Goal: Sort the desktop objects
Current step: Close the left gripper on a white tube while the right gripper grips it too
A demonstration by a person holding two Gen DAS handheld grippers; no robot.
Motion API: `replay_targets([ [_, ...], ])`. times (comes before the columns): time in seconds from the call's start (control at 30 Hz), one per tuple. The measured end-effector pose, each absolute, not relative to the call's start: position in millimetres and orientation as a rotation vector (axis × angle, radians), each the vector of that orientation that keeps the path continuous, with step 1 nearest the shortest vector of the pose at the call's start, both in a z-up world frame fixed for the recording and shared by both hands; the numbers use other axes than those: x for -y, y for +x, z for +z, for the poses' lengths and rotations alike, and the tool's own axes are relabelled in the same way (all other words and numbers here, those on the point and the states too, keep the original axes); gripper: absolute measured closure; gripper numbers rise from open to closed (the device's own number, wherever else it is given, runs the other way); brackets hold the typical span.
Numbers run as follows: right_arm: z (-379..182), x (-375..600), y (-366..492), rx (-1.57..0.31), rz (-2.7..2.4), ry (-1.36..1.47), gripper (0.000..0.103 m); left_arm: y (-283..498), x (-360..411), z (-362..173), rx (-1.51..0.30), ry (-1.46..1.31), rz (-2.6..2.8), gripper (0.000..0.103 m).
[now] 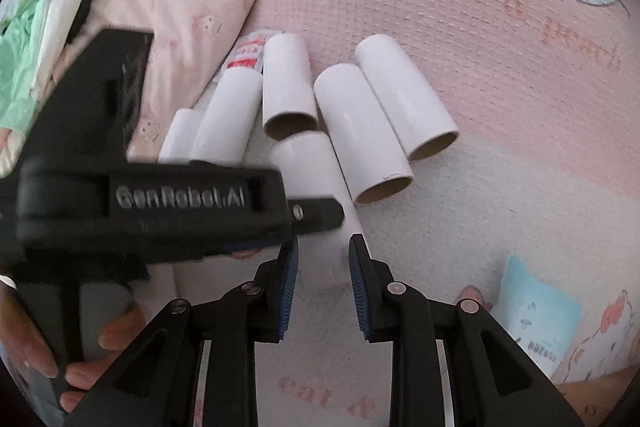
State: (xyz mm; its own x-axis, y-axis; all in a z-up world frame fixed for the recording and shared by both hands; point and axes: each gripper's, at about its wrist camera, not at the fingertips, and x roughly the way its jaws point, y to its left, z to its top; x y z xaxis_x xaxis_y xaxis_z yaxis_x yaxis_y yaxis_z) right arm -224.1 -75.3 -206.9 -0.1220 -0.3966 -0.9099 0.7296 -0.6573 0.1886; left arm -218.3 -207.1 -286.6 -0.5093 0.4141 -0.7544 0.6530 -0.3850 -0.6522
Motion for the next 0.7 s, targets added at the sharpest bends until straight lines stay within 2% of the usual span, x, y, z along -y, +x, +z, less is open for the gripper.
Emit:
replay_targets([
  [0.27,-211,76,-211,-0.484,-1.863,1.361,0.079,-219,194,-287,-1.587,1.552,-2.066,0.058],
  [0.7,-215,44,-198,-0.336,-1.929,1.533,0.079,-214,171,-280,-1.521,1.691,-2.183,0.062],
])
